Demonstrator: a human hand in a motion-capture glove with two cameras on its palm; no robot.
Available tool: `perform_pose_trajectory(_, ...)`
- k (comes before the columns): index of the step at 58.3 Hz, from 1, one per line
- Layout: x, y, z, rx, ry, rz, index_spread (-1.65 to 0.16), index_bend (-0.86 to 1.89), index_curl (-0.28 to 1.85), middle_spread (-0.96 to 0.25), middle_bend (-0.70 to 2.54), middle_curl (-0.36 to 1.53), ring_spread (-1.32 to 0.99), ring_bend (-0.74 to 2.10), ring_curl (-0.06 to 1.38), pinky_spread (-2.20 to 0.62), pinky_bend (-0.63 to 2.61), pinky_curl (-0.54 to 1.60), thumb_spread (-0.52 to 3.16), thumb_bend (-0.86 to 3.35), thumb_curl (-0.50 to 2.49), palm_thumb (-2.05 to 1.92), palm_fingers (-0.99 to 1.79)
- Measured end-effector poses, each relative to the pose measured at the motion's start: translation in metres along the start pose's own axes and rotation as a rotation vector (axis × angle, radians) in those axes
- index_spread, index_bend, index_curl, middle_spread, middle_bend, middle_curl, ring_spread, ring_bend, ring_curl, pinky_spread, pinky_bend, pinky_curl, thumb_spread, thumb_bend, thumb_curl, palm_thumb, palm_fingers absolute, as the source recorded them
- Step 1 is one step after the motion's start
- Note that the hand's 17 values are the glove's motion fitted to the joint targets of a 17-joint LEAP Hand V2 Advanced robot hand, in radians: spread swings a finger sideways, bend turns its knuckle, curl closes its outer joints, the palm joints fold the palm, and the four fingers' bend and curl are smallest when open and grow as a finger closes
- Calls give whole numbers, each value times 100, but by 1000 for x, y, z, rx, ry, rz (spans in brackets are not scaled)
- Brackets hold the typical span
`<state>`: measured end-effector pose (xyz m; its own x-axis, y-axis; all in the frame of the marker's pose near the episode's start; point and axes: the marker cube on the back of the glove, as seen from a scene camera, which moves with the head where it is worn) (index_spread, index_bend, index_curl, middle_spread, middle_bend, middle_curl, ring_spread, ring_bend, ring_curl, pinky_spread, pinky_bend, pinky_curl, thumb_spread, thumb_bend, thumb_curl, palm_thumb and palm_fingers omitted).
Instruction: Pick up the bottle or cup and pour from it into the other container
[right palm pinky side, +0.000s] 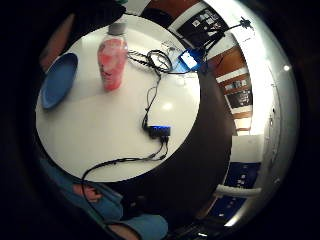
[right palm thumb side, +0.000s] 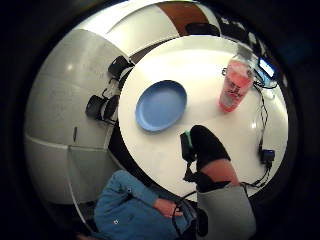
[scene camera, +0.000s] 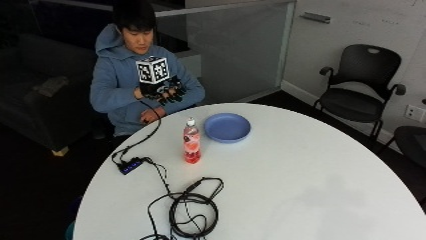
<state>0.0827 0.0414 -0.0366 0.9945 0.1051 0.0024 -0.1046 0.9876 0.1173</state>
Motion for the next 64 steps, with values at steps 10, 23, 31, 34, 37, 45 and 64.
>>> perform_pose_trajectory(10,42,8,-7,77,-4,55,-38,15,24,-2,19,26,7,41,25,20,67,26,100,-4,37,64,13)
perform_pose_trajectory(23,104,12,-12,207,-84,135,-37,14,24,-2,20,29,6,43,26,20,67,26,102,-3,35,57,15)
perform_pose_trajectory(31,135,12,-14,264,-225,182,-36,16,25,-2,21,30,5,43,27,19,63,25,102,-3,36,57,23)
perform_pose_trajectory(34,150,4,-16,268,-295,192,-35,16,26,-2,21,31,4,43,27,20,62,25,103,-2,36,58,25)
perform_pose_trajectory(37,159,-6,-17,314,-375,270,-35,15,26,-2,20,31,4,43,27,19,62,25,103,-2,37,59,26)
perform_pose_trajectory(45,180,-16,-13,254,-582,220,-34,15,26,-2,19,32,3,42,28,19,61,26,102,-2,37,60,27)
perform_pose_trajectory(64,182,-47,44,247,-947,160,-35,12,23,-2,19,32,2,45,30,19,66,28,96,-3,37,62,21)
